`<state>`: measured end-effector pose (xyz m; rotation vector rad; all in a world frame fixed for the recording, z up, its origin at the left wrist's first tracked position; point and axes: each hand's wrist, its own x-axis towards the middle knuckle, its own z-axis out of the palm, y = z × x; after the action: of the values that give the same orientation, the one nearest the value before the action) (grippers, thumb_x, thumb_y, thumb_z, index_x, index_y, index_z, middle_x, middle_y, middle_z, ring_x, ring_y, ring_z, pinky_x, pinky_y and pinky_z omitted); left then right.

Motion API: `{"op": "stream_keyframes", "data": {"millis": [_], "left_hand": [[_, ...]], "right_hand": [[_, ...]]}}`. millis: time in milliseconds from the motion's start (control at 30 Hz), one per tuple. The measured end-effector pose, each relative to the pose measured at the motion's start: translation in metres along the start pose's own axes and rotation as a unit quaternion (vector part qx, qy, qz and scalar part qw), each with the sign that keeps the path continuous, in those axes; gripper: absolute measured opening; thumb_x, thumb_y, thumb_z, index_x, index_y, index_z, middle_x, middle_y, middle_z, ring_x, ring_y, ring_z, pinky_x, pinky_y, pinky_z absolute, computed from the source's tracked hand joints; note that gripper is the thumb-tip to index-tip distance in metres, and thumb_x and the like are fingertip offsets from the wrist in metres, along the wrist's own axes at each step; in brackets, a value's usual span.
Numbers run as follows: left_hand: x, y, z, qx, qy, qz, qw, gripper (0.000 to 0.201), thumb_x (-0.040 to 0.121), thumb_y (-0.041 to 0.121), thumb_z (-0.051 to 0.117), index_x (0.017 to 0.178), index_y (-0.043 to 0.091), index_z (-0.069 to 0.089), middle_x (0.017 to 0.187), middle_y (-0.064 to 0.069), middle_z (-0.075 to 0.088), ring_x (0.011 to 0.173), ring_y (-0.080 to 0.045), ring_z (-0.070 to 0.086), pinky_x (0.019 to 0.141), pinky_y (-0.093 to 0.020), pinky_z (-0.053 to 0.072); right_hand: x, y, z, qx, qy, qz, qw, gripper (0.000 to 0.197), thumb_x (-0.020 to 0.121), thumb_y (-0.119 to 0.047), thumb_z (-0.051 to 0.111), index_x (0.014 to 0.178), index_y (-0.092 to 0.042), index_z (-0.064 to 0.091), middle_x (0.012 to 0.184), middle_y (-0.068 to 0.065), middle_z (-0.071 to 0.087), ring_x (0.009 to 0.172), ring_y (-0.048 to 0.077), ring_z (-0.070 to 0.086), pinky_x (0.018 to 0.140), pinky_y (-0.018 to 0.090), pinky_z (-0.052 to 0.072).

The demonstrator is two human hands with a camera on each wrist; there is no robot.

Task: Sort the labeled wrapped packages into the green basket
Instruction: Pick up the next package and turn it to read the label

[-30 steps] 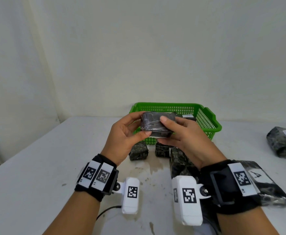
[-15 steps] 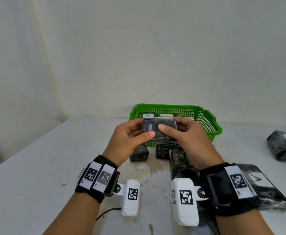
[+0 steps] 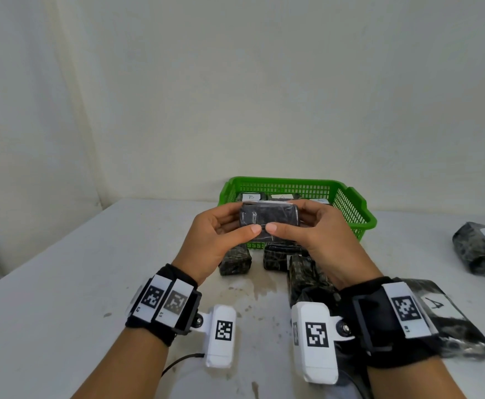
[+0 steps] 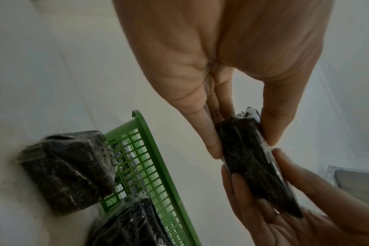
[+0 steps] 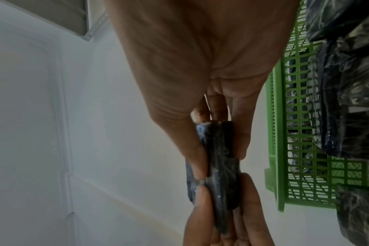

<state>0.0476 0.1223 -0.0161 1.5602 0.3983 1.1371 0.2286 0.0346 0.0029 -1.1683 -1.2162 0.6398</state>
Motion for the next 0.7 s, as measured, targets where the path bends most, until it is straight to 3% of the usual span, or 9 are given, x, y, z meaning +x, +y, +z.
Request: {"op": "stream_keyframes", "data": {"millis": [167, 300, 467, 567, 633, 700], "left_hand": [[-0.0011, 0.0014, 0.0007, -0.002, -0.023, -0.003, 1.0, 0.058, 0.07, 0.011, 0.083, 0.124, 0.001, 0.063, 0.116, -0.014, 0.071, 0.11, -0.028, 0.068, 0.092, -0.035, 0.056], [-0.0023, 0.0014, 0.0028, -0.002, -0.054, 0.0, 0.999, 0.056, 0.072, -0.009, 0.078, 0.125, 0.001, 0.062, 0.118, -0.014, 0.07, 0.111, -0.027, 0.067, 0.09, -0.03, 0.055], [-0.0014, 0.0018, 0.002, -0.008, -0.027, 0.013, 0.999, 0.06, 0.068, -0.017, 0.076, 0.123, 0.001, 0.061, 0.116, -0.013, 0.071, 0.108, -0.023, 0.069, 0.087, -0.027, 0.056], [-0.0019, 0.0021, 0.002, -0.005, -0.03, 0.028, 0.999, 0.059, 0.067, -0.02, 0.075, 0.119, 0.005, 0.064, 0.115, -0.01, 0.072, 0.107, -0.02, 0.07, 0.087, -0.026, 0.056], [-0.0019, 0.0024, 0.0014, -0.004, -0.036, 0.041, 0.998, 0.059, 0.067, -0.021, 0.075, 0.117, 0.006, 0.064, 0.115, -0.009, 0.072, 0.108, -0.021, 0.069, 0.088, -0.028, 0.057], [-0.0022, 0.0023, 0.0003, 0.0, -0.047, 0.053, 0.997, 0.058, 0.067, -0.021, 0.075, 0.117, 0.006, 0.063, 0.117, -0.01, 0.07, 0.112, -0.022, 0.067, 0.091, -0.03, 0.056]], "right_hand": [[0.0022, 0.0012, 0.0041, 0.008, 0.036, -0.004, 0.999, 0.027, 0.079, -0.023, 0.089, 0.1, -0.009, 0.079, 0.094, 0.007, 0.082, 0.091, 0.024, 0.079, 0.086, 0.037, 0.063], [0.0017, 0.0011, 0.0028, 0.015, 0.066, -0.01, 0.998, 0.026, 0.08, -0.02, 0.089, 0.099, -0.005, 0.079, 0.09, 0.008, 0.081, 0.082, 0.019, 0.078, 0.074, 0.026, 0.062], [-0.0002, -0.0002, 0.0027, 0.015, 0.005, -0.009, 1.0, 0.039, 0.074, -0.012, 0.091, 0.109, -0.007, 0.075, 0.101, 0.002, 0.082, 0.094, 0.014, 0.078, 0.082, 0.023, 0.061], [0.0001, -0.0004, 0.0028, -0.001, 0.008, -0.015, 1.0, 0.043, 0.072, -0.009, 0.093, 0.111, -0.009, 0.075, 0.104, 0.002, 0.081, 0.097, 0.015, 0.078, 0.089, 0.029, 0.062], [0.0002, -0.0008, 0.0019, -0.003, 0.002, -0.009, 1.0, 0.051, 0.069, -0.024, 0.095, 0.115, -0.017, 0.075, 0.109, 0.0, 0.08, 0.1, 0.013, 0.077, 0.091, 0.032, 0.062], [0.0004, -0.0018, 0.002, 0.015, -0.012, 0.031, 0.999, 0.06, 0.066, -0.048, 0.092, 0.118, -0.022, 0.074, 0.114, 0.0, 0.079, 0.105, 0.016, 0.076, 0.094, 0.039, 0.062]]}}
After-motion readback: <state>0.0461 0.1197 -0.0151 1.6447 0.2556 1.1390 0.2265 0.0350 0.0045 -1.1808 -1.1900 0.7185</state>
